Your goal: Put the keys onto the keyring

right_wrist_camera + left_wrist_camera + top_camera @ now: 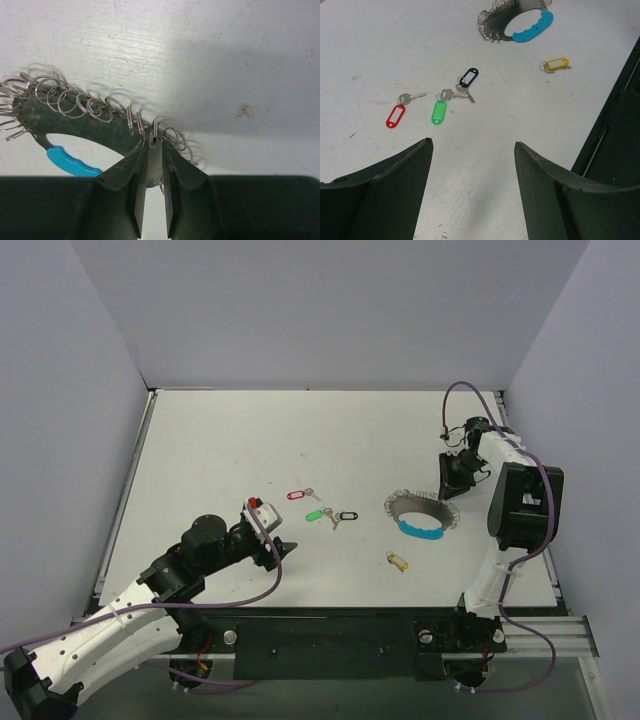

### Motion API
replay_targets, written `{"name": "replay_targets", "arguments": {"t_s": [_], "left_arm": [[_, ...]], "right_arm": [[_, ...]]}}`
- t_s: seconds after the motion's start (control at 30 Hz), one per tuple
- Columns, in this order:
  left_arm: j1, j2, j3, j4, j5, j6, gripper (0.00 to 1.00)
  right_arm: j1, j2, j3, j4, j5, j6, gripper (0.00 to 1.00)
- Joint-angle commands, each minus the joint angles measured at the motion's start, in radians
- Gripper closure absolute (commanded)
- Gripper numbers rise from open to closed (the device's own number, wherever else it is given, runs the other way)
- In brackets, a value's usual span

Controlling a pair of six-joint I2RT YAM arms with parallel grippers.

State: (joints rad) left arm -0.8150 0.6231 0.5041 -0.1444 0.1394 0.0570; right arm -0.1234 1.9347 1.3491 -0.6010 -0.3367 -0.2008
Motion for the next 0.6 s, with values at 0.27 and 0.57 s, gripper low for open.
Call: {"name": "replay_targets", "arguments": {"t_s": [0.27, 0.57], "left_arm": [[0.007, 0.000, 0.047, 0.012, 0.020, 0.006, 0.24], [0.007, -0.002, 0.047, 0.012, 0.023, 0.007, 0.23]], "right_arm": [[-0.010, -0.002, 0.005, -0.019, -0.012, 0.021, 0.87], [-0.015, 0.009, 0.007, -0.016, -0.004, 0.024, 0.88]]}}
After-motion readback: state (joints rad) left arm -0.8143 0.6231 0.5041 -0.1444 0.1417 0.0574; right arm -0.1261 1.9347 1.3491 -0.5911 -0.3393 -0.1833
